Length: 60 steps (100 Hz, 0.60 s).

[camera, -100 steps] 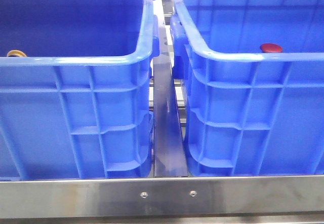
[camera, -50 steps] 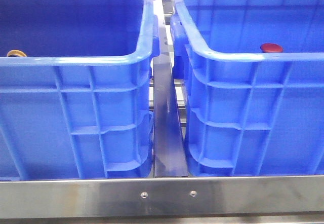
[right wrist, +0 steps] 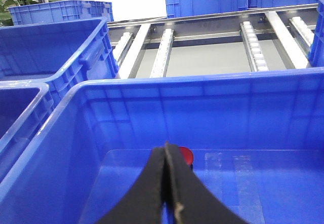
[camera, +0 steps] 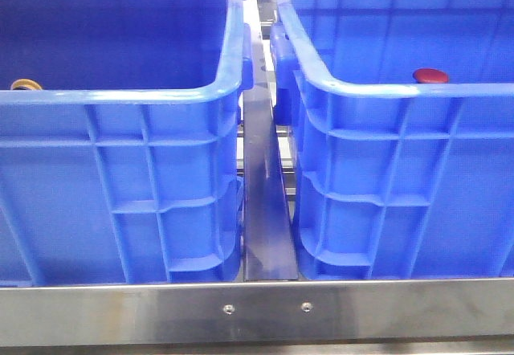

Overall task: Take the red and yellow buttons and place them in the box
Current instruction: 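Lower the left gripper toward a yellow-capped button in the button bin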

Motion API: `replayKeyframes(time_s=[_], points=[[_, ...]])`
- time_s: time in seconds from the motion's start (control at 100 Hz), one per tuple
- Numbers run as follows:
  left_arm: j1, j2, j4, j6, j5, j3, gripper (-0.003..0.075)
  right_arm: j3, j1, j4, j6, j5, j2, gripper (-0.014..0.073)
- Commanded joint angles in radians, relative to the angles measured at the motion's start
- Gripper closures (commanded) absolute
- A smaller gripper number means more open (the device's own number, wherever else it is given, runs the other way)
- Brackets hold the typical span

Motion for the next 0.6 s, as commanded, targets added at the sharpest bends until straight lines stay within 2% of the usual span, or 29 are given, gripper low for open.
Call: replayKeyframes(time_s=[0.0, 0.19, 0.59], points=[[0.002, 0.030, -0.009, 0.000, -0.074, -0.034, 0.0225, -0.025, -0.005, -0.009, -0.011, -0.029, -0.003, 0.0662], [0.002, 0.164, -0.009, 0.001, -0.074, -0.097, 0.0225, -0.025, -0.005, -0.009, -0.011, -0.029, -0.003, 0.0662], [0.002, 0.640, 0.001, 0.025, -0.072, -0.352, 0.0225, -0.025, -0.005, -0.009, -0.011, -0.029, -0.003, 0.0662]])
